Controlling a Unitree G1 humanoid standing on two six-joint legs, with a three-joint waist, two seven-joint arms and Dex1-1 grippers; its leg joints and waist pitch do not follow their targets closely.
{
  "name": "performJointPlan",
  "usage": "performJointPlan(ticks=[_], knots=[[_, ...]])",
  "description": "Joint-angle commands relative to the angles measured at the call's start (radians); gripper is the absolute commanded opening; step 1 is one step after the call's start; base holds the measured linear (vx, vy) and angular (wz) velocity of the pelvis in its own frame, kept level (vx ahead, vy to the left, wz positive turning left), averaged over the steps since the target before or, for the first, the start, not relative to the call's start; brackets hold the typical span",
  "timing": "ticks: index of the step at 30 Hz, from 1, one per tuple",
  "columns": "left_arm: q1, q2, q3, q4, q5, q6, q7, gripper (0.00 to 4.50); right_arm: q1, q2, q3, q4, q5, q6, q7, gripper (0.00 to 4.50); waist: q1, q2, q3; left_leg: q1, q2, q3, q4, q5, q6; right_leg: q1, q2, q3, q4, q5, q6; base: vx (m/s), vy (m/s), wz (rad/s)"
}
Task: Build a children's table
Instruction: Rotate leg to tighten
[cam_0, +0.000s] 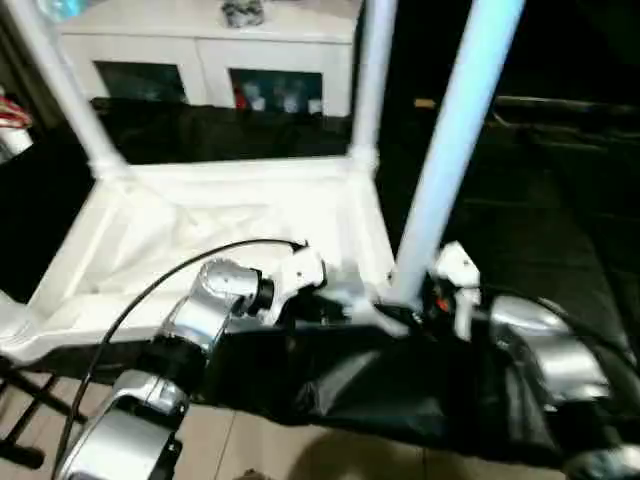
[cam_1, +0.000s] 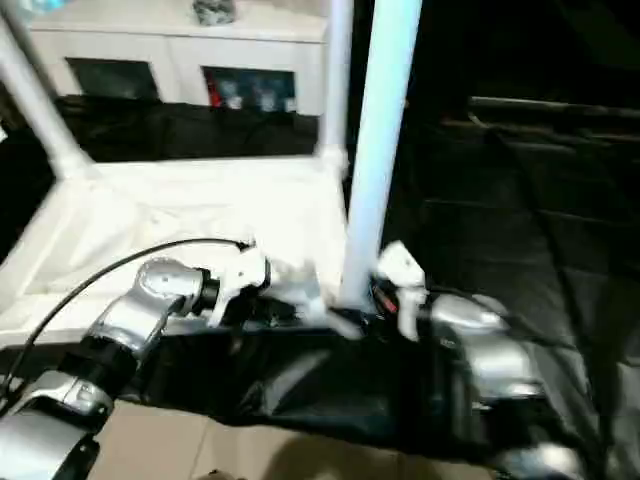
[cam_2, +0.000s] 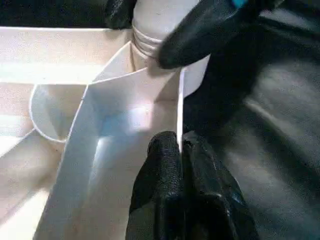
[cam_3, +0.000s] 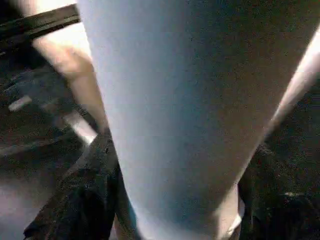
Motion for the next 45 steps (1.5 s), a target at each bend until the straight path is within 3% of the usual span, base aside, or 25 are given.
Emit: performJointPlan(ticks=[1,4,5,7,8,9,12,14,16,17,18,22,24,25,28,37,40,45], knots=[[-0.053,-0.075,0.016,-0.026,-0.010,0.032,0.114,0.00,-0.036,0.085,0.012,0.069,-0.017,0.005,-0.149,2.68,-0.001,-0.015,-0.068,0.009,0.033,-0.012,-0.075,-0.250,0.024,0.048,-0.057,0.040,-0.084,-0.289,-0.210,0.000,0.000,0.00],[-0.067,-0.118,0.020,-0.022,-0.002,0.060,0.184,0.00,-0.062,0.140,-0.007,0.105,-0.019,0.016,-0.252,2.67,-0.002,-0.005,-0.072,0.009,0.030,-0.009,-0.070,-0.219,0.028,0.050,-0.054,0.041,-0.080,-0.218,-0.225,0.000,0.000,0.00],[-0.070,-0.130,0.020,-0.022,-0.002,0.068,0.199,0.00,-0.070,0.157,-0.011,0.115,-0.021,0.020,-0.283,2.67,-0.002,-0.011,-0.074,0.007,0.028,-0.008,-0.067,-0.192,0.037,0.053,-0.053,0.041,-0.077,-0.171,-0.234,0.000,0.000,0.00],[-0.074,-0.148,0.016,-0.020,-0.003,0.070,0.218,0.00,-0.087,0.185,-0.013,0.138,-0.033,0.025,-0.328,2.67,0.001,-0.011,-0.078,0.004,0.025,-0.007,-0.063,-0.147,0.059,0.058,-0.052,0.039,-0.069,-0.102,-0.247,0.000,0.000,0.00],[-0.074,-0.154,0.011,-0.017,-0.003,0.064,0.218,0.00,-0.096,0.200,-0.006,0.151,-0.046,0.018,-0.343,2.67,0.001,-0.001,-0.078,0.004,0.025,-0.008,-0.062,-0.142,0.061,0.058,-0.053,0.039,-0.067,-0.091,-0.251,0.000,0.000,0.00],[-0.074,-0.158,0.008,-0.011,-0.005,0.055,0.213,0.00,-0.103,0.215,0.003,0.162,-0.060,0.005,-0.351,2.67,-0.001,-0.003,-0.077,0.003,0.025,-0.007,-0.062,-0.141,0.067,0.059,-0.051,0.038,-0.068,-0.076,-0.253,0.000,0.000,0.00],[-0.072,-0.157,0.002,-0.010,-0.007,0.040,0.193,0.00,-0.107,0.230,0.005,0.166,-0.048,-0.007,-0.327,2.67,-0.006,-0.008,-0.075,0.006,0.025,-0.006,-0.064,-0.175,0.068,0.059,-0.051,0.037,-0.073,-0.109,-0.253,0.000,0.000,0.00],[-0.069,-0.153,-0.002,-0.013,-0.008,0.038,0.185,0.00,-0.107,0.231,0.003,0.164,-0.040,-0.004,-0.312,3.37,-0.007,-0.007,-0.074,0.006,0.027,-0.007,-0.066,-0.189,0.067,0.060,-0.051,0.038,-0.074,-0.133,-0.251,0.000,0.000,0.00],[-0.054,-0.137,-0.011,-0.028,-0.012,0.022,0.148,0.00,-0.098,0.222,0.000,0.141,-0.018,0.020,-0.272,3.39,-0.008,-0.007,-0.074,0.006,0.027,-0.007,-0.066,-0.191,0.069,0.061,-0.051,0.038,-0.075,-0.138,-0.249,0.000,0.000,0.00],[-0.048,-0.132,-0.013,-0.034,-0.014,0.020,0.137,0.00,-0.095,0.216,-0.001,0.133,-0.012,0.027,-0.262,3.39,-0.010,-0.020,-0.075,0.004,0.028,-0.006,-0.066,-0.188,0.074,0.062,-0.052,0.039,-0.074,-0.129,-0.248,0.000,0.000,0.00],[-0.039,-0.120,-0.016,-0.044,-0.020,0.013,0.110,0.00,-0.088,0.198,0.007,0.119,-0.017,0.021,-0.243,3.65,-0.008,-0.022,-0.075,0.004,0.029,-0.007,-0.066,-0.174,0.080,0.062,-0.053,0.038,-0.071,-0.122,-0.251,0.000,0.000,0.00],[-0.024,-0.083,-0.018,-0.070,-0.034,-0.008,0.044,0.00,-0.062,0.136,0.038,0.074,-0.031,-0.006,-0.150,3.84,-0.004,-0.017,-0.074,0.004,0.030,-0.005,-0.063,-0.164,0.094,0.059,-0.055,0.039,-0.072,-0.132,-0.251,0.000,0.000,0.00],[-0.017,-0.065,-0.016,-0.080,-0.043,-0.004,0.011,0.00,-0.036,0.097,0.058,0.024,-0.007,-0.001,-0.052,3.84,0.008,-0.016,-0.071,0.007,0.032,-0.004,-0.064,-0.180,0.094,0.058,-0.053,0.039,-0.074,-0.150,-0.247,0.000,0.000,0.00],[-0.013,-0.054,-0.018,-0.082,-0.045,-0.010,-0.009,0.00,-0.018,0.071,0.069,-0.007,0.005,-0.004,0.001,3.84,0.009,-0.009,-0.070,0.005,0.034,-0.005,-0.066,-0.189,0.092,0.057,-0.054,0.039,-0.073,-0.158,-0.246,0.000,0.000,0.00],[-0.010,-0.036,-0.013,-0.077,-0.055,-0.042,-0.049,0.00,0.022,0.013,0.087,-0.072,0.028,-0.026,0.109,3.84,0.013,-0.013,-0.070,0.007,0.035,-0.006,-0.067,-0.214,0.083,0.057,-0.054,0.040,-0.078,-0.189,-0.236,0.000,0.000,0.00],[-0.006,0.006,-0.026,-0.097,-0.088,-0.011,-0.198,0.00,0.082,-0.103,0.129,-0.175,0.063,0.035,0.310,3.84,0.031,-0.012,-0.071,0.008,0.037,-0.006,-0.065,-0.208,0.080,0.053,-0.055,0.040,-0.075,-0.192,-0.242,0.000,0.000,0.00],[-0.004,0.012,-0.026,-0.097,-0.089,-0.011,-0.214,0.00,0.088,-0.114,0.132,-0.188,0.077,0.058,0.335,3.57,0.034,-0.015,-0.073,0.007,0.037,-0.006,-0.064,-0.193,0.089,0.054,-0.054,0.040,-0.071,-0.169,-0.247,0.000,0.000,0.00],[0.001,0.019,-0.027,-0.101,-0.092,-0.013,-0.222,0.00,0.095,-0.120,0.137,-0.208,0.092,0.088,0.358,3.19,0.039,-0.018,-0.072,0.007,0.037,-0.006,-0.065,-0.194,0.082,0.054,-0.057,0.040,-0.074,-0.206,-0.235,0.000,0.000,0.00]])
